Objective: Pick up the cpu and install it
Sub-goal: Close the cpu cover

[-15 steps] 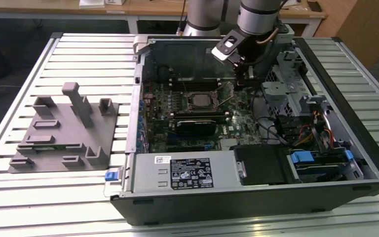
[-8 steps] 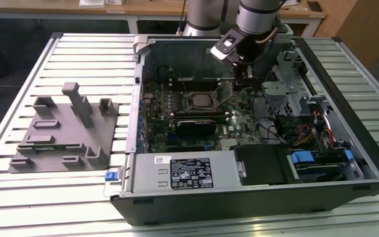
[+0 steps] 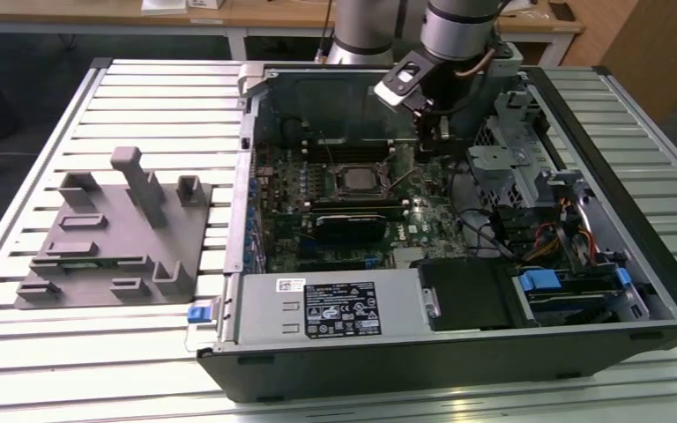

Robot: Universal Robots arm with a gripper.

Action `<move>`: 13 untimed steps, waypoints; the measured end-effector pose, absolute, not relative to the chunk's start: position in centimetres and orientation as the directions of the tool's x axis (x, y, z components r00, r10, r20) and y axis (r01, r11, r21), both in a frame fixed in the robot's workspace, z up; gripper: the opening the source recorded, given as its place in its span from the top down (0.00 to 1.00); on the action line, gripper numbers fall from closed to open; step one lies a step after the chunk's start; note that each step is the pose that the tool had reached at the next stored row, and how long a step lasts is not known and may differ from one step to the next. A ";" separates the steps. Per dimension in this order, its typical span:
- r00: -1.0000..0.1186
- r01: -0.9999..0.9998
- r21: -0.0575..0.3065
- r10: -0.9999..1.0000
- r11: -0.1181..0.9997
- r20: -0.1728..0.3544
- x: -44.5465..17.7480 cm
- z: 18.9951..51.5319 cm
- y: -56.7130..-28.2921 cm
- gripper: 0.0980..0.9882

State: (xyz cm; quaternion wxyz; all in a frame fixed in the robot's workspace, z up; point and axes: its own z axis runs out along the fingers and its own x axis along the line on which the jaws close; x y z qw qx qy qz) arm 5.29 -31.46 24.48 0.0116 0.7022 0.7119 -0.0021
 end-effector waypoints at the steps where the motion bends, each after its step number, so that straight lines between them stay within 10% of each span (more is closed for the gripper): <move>1: -0.014 1.000 0.013 1.000 0.014 -0.019 5.2 24.5 -31.5 0.99; 13: -0.014 1.000 0.013 1.000 0.014 -0.016 4.2 24.5 -31.5 0.99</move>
